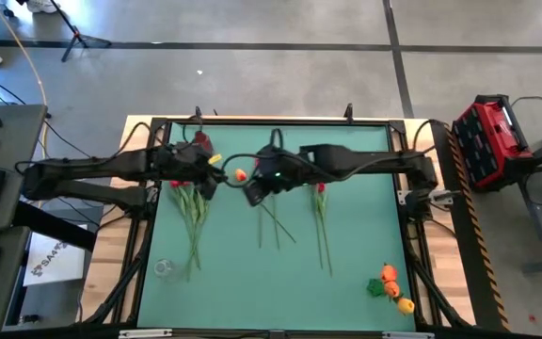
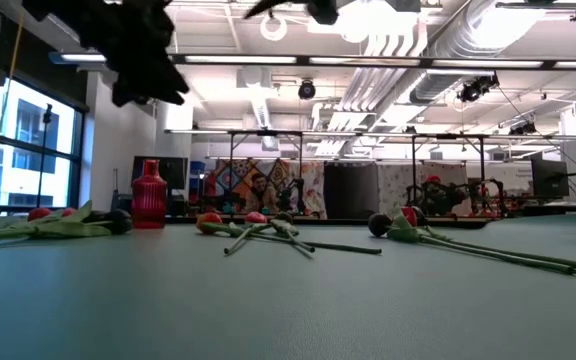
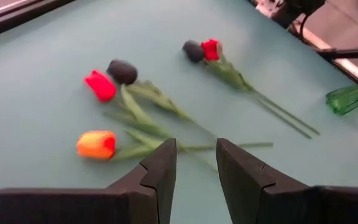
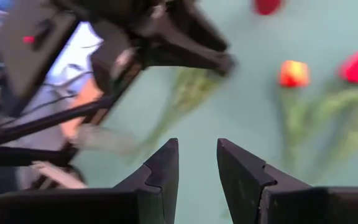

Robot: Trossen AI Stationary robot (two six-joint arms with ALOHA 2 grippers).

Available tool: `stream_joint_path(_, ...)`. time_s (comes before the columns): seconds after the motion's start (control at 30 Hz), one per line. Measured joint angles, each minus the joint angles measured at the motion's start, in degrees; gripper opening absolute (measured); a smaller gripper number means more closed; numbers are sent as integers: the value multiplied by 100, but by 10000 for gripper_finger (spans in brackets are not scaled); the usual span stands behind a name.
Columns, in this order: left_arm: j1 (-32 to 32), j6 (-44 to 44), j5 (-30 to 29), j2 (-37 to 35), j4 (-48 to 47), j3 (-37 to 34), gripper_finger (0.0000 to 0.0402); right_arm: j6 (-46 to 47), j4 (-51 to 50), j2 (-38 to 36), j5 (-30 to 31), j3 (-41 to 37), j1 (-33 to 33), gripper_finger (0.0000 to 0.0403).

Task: Sort flowers into vase by color
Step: Put the orange flower into the green vase

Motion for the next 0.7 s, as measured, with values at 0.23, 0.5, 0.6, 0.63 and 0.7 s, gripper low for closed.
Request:
stream_joint_path(0.23,-216,-222,-511,-1006,-779,0,101,-123,994,661,-290,0,-68,99)
stream_joint_path(0.5,-696,-1064,-698,-1678,-1079,-528,101,-167,1313,1115,-600,0,-277,99)
stream_joint_path(0.6,-987,-1442,-766,-1800,-1064,-783,101,-169,1554,1313,-691,0,-298,99)
stream_joint_path(0.63,-1076,-1548,-838,-1830,-1052,-852,101,-204,1560,1374,-666,0,-309,99)
stream_joint_path(0.7,-1221,-1712,-997,-1883,-1034,-961,101,-264,1552,1513,-582,0,-348,99)
